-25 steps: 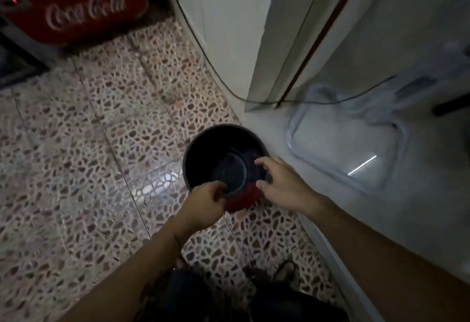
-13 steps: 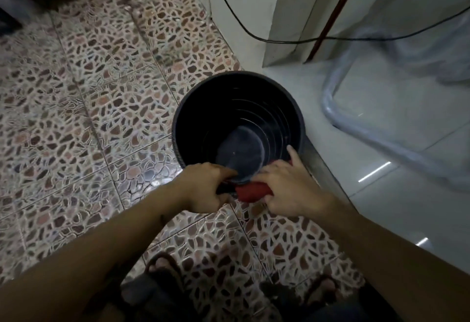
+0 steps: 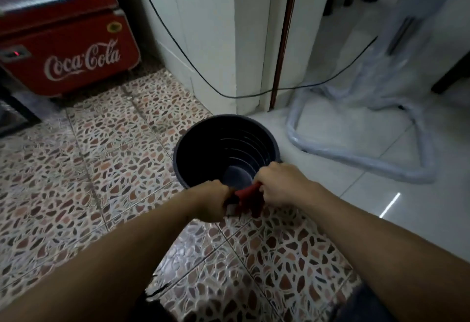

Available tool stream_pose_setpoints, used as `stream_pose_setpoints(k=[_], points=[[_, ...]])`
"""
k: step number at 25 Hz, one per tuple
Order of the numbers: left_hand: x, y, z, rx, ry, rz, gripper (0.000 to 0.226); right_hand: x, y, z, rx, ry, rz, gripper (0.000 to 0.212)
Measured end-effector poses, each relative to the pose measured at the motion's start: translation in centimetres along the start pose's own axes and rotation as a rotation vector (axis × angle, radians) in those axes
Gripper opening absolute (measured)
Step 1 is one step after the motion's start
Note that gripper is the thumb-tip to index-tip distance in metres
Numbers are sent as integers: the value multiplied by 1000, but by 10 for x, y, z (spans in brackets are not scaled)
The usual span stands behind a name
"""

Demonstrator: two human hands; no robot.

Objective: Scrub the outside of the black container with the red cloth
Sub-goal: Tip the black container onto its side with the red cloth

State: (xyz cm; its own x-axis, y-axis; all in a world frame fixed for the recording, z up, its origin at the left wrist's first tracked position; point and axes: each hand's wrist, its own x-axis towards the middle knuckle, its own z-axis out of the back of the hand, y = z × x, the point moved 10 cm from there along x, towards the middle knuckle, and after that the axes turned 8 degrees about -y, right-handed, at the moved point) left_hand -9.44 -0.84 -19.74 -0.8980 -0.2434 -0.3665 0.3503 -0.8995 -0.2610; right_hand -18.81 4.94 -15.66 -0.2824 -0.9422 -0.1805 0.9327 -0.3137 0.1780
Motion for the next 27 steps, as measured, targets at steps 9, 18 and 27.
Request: stream_pose_setpoints(k=[9, 18, 27], points=[[-22, -41, 3, 177, -367, 56, 56, -67, -86, 40, 180, -112, -367, 14], [-48, -64, 49, -64, -877, -111, 43, -93, -100, 60, 419, -275, -435, 19], [-80, 7, 28, -632, -1058, 375, 41, -70, -55, 44, 450, -308, -391, 26]])
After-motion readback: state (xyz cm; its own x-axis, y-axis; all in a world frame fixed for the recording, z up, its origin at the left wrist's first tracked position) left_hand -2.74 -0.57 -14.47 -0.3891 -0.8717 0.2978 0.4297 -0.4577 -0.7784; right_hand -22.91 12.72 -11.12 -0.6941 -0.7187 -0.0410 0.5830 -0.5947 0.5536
